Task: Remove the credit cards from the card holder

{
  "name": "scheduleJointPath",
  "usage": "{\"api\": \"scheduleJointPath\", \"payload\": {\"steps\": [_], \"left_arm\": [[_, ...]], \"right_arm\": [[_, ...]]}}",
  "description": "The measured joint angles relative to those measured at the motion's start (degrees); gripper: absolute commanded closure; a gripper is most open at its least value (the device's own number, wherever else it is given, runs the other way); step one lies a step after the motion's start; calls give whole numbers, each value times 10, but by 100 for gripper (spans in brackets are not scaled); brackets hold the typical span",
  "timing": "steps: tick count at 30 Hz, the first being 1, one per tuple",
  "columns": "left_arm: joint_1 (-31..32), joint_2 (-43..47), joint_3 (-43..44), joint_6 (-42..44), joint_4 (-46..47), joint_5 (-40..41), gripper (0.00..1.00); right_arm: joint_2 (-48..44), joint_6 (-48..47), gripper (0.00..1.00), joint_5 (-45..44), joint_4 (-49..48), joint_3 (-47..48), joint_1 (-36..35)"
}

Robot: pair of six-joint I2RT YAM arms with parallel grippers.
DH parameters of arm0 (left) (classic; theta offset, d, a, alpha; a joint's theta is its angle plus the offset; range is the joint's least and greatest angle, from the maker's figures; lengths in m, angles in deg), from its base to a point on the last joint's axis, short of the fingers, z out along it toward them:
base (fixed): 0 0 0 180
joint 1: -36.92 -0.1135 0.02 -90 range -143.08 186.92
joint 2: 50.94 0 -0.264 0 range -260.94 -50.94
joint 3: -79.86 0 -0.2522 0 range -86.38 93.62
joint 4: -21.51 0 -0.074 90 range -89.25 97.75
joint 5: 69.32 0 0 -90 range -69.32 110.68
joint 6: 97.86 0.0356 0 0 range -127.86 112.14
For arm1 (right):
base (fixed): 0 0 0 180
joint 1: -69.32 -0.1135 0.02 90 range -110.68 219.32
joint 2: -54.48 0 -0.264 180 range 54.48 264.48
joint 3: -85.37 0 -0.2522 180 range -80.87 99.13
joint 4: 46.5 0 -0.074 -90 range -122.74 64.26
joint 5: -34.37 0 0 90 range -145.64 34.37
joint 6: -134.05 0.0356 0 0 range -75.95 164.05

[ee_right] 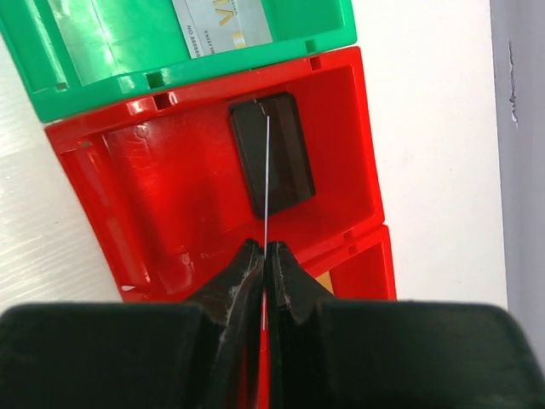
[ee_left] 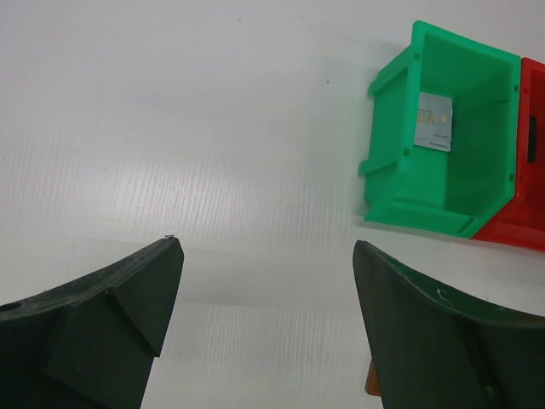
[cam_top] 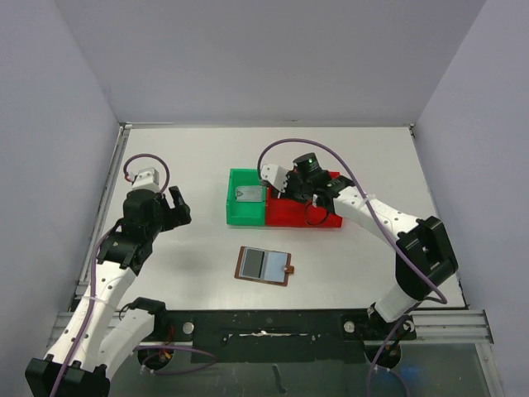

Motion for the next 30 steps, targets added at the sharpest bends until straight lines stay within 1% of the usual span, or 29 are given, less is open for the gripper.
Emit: {"api": "scheduleJointPath", "payload": {"steps": [8, 18, 30], "left_arm": [[0, 9, 0, 0, 0, 5, 18], [0, 8, 0, 0, 0, 5, 18], [-1, 6, 0, 0, 0, 4, 18]], "right_arm": [[46, -40, 100, -24, 17, 29, 0], [90, -76, 100, -33, 30, 64, 0], [170, -112, 97, -76, 12, 112, 0]]}}
